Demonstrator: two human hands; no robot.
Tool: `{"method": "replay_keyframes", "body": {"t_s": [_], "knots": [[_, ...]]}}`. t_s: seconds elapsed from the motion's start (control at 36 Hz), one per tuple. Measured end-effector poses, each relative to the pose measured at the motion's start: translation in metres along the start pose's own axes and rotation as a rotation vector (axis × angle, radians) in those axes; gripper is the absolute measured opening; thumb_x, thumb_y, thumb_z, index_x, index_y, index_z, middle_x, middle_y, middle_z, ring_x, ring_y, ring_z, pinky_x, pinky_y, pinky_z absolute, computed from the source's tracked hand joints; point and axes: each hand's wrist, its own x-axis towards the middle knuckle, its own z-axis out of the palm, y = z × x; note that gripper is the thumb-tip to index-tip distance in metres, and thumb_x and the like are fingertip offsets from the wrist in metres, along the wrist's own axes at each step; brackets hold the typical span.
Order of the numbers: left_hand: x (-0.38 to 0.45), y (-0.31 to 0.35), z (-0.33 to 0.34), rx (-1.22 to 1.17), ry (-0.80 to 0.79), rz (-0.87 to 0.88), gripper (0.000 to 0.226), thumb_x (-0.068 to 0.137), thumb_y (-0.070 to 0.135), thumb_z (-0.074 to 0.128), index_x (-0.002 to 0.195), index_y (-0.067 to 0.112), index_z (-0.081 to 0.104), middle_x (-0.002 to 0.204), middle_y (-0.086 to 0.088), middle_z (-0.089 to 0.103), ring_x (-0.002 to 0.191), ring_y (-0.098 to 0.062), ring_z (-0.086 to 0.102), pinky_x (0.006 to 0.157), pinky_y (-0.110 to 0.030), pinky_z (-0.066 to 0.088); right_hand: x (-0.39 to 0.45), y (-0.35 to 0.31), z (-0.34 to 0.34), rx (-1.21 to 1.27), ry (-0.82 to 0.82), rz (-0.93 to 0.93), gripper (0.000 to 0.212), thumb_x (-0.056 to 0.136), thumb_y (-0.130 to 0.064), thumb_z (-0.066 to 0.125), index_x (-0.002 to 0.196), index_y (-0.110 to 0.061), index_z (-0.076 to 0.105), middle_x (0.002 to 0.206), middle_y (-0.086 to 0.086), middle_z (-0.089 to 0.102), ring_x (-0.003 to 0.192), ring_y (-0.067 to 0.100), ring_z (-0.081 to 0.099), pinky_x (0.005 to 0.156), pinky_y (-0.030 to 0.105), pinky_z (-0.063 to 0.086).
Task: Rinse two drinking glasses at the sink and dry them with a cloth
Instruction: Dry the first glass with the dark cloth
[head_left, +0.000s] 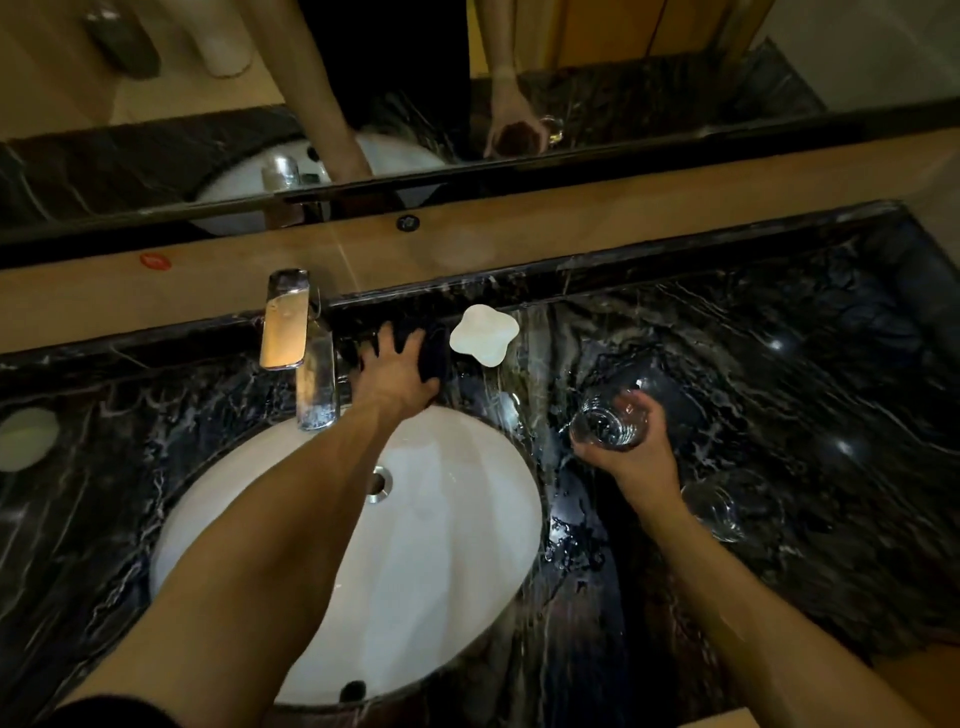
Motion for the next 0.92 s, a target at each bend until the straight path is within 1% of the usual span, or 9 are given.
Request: {"method": "replay_keyframes", "body": {"t_s": [0.14, 0.25, 0.31, 0.42, 0.5, 0.64, 0.78, 0.86, 0.92], "knots": [[-0.005, 0.009, -0.002, 0.108, 0.105, -0.021, 0.055, 0.092, 0.036, 0.062, 0.139, 0.024, 0.038, 0.139, -0.019, 0.03, 0.124, -0.045, 0.037, 0.091, -0.053, 0.045, -0.001, -0.005, -0.004, -0.019, -0.041, -0.034, 0.085, 0.062, -0.004, 0.091, 0.131, -0.026, 0.047, 0.117, -0.018, 0.06, 0.105, -0.004, 0.057, 0.075, 0.0, 0.043], [-0.013, 0.014, -0.003, 0.107, 0.147, -0.053, 0.049, 0.092, 0.031, 0.063, 0.134, 0.019, 0.04, 0.137, -0.02, 0.032, 0.121, -0.044, 0.039, 0.075, -0.048, 0.046, -0.008, -0.009, -0.005, -0.034, -0.076, -0.079, 0.079, 0.063, -0.004, 0.091, 0.125, -0.031, 0.05, 0.121, -0.013, 0.061, 0.109, 0.003, 0.058, 0.082, 0.004, 0.042], [-0.019, 0.013, 0.001, 0.077, 0.169, -0.072, 0.047, 0.092, 0.03, 0.064, 0.13, 0.017, 0.041, 0.136, -0.021, 0.034, 0.119, -0.044, 0.041, 0.069, -0.045, 0.042, -0.014, -0.011, -0.008, -0.025, -0.111, -0.094, 0.08, 0.062, -0.003, 0.09, 0.122, -0.039, 0.051, 0.121, -0.016, 0.061, 0.105, -0.005, 0.059, 0.079, 0.003, 0.043], [-0.044, 0.012, 0.007, -0.1, 0.254, -0.128, 0.038, 0.093, 0.031, 0.062, 0.122, 0.013, 0.045, 0.124, -0.022, 0.041, 0.109, -0.043, 0.048, 0.077, -0.046, 0.046, -0.027, -0.016, -0.013, -0.014, -0.14, -0.163, 0.08, 0.064, 0.001, 0.088, 0.124, -0.036, 0.051, 0.124, -0.012, 0.059, 0.105, -0.016, 0.055, 0.081, 0.0, 0.041], [-0.071, 0.018, 0.003, -0.343, 0.352, -0.146, 0.031, 0.085, 0.034, 0.062, 0.109, 0.017, 0.052, 0.109, -0.015, 0.049, 0.099, -0.037, 0.051, 0.082, -0.043, 0.047, -0.036, -0.022, -0.019, -0.048, -0.177, -0.229, 0.082, 0.063, -0.004, 0.089, 0.127, -0.036, 0.051, 0.129, -0.006, 0.055, 0.116, -0.007, 0.052, 0.089, 0.001, 0.037], [-0.132, 0.033, -0.011, -0.66, 0.456, -0.023, 0.021, 0.079, 0.024, 0.067, 0.096, 0.031, 0.058, 0.102, -0.002, 0.053, 0.101, -0.023, 0.046, 0.085, -0.037, 0.043, -0.05, -0.031, -0.034, -0.18, -0.279, -0.374, 0.082, 0.061, -0.015, 0.09, 0.125, -0.048, 0.049, 0.128, -0.011, 0.045, 0.115, -0.015, 0.044, 0.09, -0.002, 0.033], [-0.197, 0.057, -0.024, -0.809, 0.423, 0.17, 0.043, 0.078, 0.008, 0.069, 0.088, 0.047, 0.056, 0.101, 0.006, 0.048, 0.089, 0.005, 0.053, 0.074, -0.008, 0.041, -0.058, -0.036, -0.044, -0.327, -0.351, -0.475, 0.082, 0.061, -0.032, 0.083, 0.128, -0.057, 0.042, 0.121, -0.041, 0.038, 0.117, 0.009, 0.043, 0.097, 0.021, 0.04], [-0.225, 0.072, -0.022, -0.75, 0.252, 0.339, 0.042, 0.075, 0.015, 0.068, 0.102, 0.046, 0.061, 0.11, 0.014, 0.04, 0.098, 0.012, 0.048, 0.081, -0.001, 0.042, -0.06, -0.039, -0.048, -0.392, -0.398, -0.478, 0.084, 0.056, -0.048, 0.077, 0.129, -0.061, 0.038, 0.118, -0.023, 0.048, 0.113, 0.007, 0.042, 0.098, 0.026, 0.045], [-0.237, 0.083, -0.017, -0.682, 0.138, 0.416, 0.046, 0.077, 0.02, 0.067, 0.119, 0.038, 0.061, 0.114, 0.017, 0.034, 0.103, 0.009, 0.049, 0.083, -0.007, 0.048, -0.062, -0.043, -0.05, -0.423, -0.426, -0.51, 0.083, 0.055, -0.05, 0.074, 0.129, -0.06, 0.038, 0.113, -0.025, 0.048, 0.111, 0.009, 0.042, 0.096, 0.03, 0.047]]}}
